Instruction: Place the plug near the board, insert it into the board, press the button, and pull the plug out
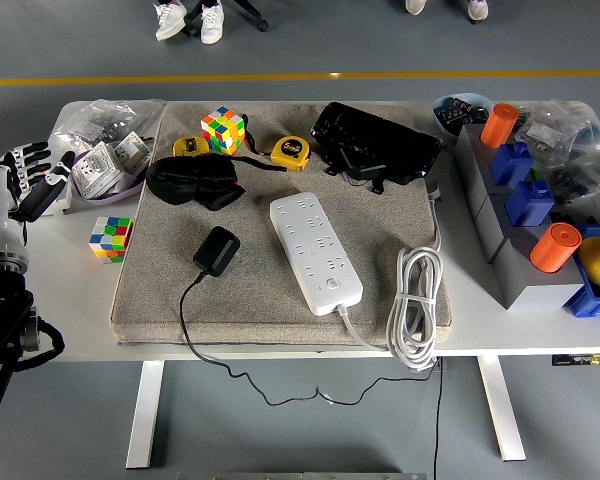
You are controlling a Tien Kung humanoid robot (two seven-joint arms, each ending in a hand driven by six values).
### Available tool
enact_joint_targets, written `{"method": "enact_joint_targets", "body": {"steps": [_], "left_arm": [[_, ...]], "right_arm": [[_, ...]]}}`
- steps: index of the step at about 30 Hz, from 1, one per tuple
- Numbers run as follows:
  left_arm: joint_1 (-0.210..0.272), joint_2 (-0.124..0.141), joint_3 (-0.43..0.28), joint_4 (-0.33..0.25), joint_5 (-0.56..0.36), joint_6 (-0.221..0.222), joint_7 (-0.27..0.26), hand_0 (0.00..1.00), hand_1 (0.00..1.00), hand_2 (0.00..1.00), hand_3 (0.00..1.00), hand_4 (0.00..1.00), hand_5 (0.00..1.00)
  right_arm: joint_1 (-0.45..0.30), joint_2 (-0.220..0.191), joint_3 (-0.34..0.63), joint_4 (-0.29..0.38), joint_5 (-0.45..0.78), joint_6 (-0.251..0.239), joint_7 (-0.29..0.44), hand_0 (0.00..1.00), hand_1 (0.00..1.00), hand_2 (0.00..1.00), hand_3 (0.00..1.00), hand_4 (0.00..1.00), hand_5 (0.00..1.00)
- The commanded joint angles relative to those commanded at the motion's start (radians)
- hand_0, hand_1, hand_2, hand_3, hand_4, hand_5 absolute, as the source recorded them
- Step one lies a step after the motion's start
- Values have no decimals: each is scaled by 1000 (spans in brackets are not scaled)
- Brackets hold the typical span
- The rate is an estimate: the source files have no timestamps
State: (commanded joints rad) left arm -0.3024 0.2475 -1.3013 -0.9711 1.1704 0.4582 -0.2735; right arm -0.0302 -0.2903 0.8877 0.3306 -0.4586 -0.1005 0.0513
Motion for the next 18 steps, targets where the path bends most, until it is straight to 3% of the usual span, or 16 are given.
{"method": "enact_joint_targets", "body": {"steps": [18], "left_arm": [[5, -6, -13, -4, -4, -2, -3, 639, 684, 718, 676, 879, 457]], "right_arm": [[-1, 1, 11, 1, -3, -1, 0, 645, 667, 637, 555, 993, 551]]}}
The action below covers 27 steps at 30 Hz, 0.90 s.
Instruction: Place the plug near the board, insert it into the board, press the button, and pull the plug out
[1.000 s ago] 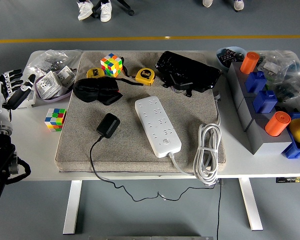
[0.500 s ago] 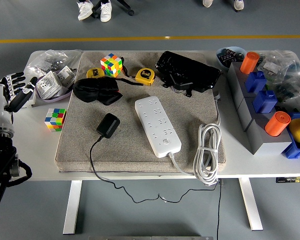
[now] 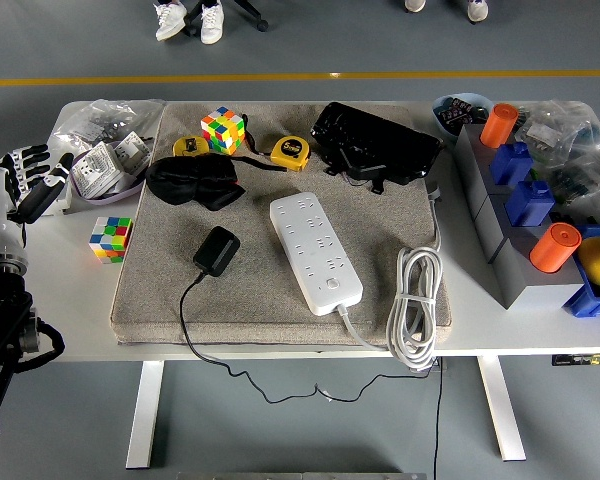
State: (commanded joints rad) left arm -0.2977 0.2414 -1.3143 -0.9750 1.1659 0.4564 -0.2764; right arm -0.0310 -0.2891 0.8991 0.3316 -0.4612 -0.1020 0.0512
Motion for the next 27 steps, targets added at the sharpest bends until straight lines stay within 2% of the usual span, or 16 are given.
{"method": "enact_joint_targets", "body": {"steps": [27], "left_arm": [[-3, -10, 2, -5, -3, -4, 5, 638, 686, 717, 674, 876, 457]], "right_arm": [[-2, 5, 6, 0, -2, 0, -2, 643, 667, 637, 554, 990, 551]]}}
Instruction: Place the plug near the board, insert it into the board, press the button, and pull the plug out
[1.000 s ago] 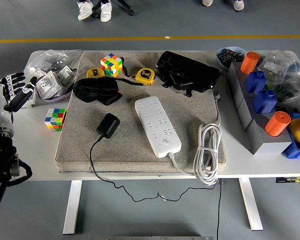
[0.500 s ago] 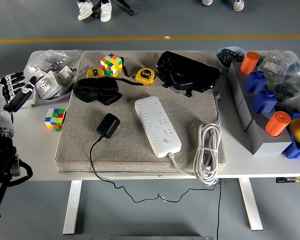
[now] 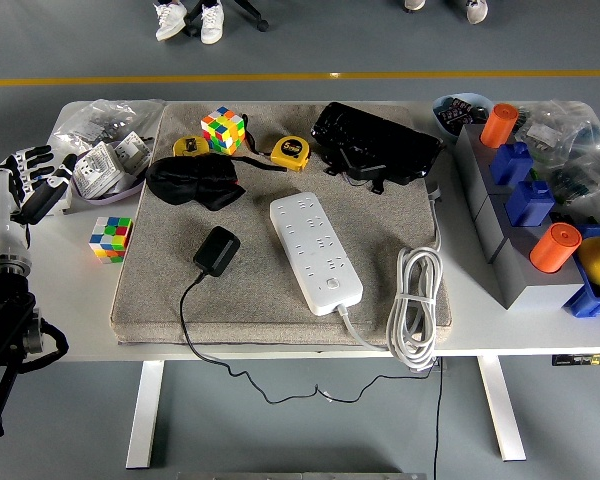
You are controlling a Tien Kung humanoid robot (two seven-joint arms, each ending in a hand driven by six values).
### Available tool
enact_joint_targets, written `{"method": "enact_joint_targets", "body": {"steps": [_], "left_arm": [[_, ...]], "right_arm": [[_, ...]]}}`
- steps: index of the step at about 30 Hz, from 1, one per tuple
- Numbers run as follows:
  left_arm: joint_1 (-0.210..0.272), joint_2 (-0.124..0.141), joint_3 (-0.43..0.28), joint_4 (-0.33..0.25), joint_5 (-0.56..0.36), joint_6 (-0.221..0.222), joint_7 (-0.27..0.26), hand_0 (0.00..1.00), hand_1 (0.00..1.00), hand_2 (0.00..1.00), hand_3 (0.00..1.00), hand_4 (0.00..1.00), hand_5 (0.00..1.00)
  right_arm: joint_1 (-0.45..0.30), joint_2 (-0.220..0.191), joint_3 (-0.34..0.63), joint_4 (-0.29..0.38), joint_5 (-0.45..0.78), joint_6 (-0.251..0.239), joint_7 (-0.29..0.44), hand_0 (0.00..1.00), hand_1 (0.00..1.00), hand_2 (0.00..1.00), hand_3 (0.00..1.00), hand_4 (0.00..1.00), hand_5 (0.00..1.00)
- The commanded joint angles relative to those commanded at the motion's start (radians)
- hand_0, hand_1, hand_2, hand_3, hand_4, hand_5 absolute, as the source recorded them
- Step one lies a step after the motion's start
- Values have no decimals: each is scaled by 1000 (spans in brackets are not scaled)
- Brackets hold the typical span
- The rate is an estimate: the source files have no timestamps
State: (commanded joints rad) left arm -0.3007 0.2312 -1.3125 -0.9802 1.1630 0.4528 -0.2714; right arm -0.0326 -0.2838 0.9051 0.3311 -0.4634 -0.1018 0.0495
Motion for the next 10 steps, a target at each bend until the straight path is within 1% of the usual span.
{"method": "enact_joint_targets", "body": {"steps": [10], "left_arm": [[-3, -6, 16, -15, -18, -7, -1, 639, 686, 718, 674, 875, 457]], "right_arm": [[-1, -1, 0, 0, 1, 0, 0, 646, 667, 637, 554, 989, 550]]}}
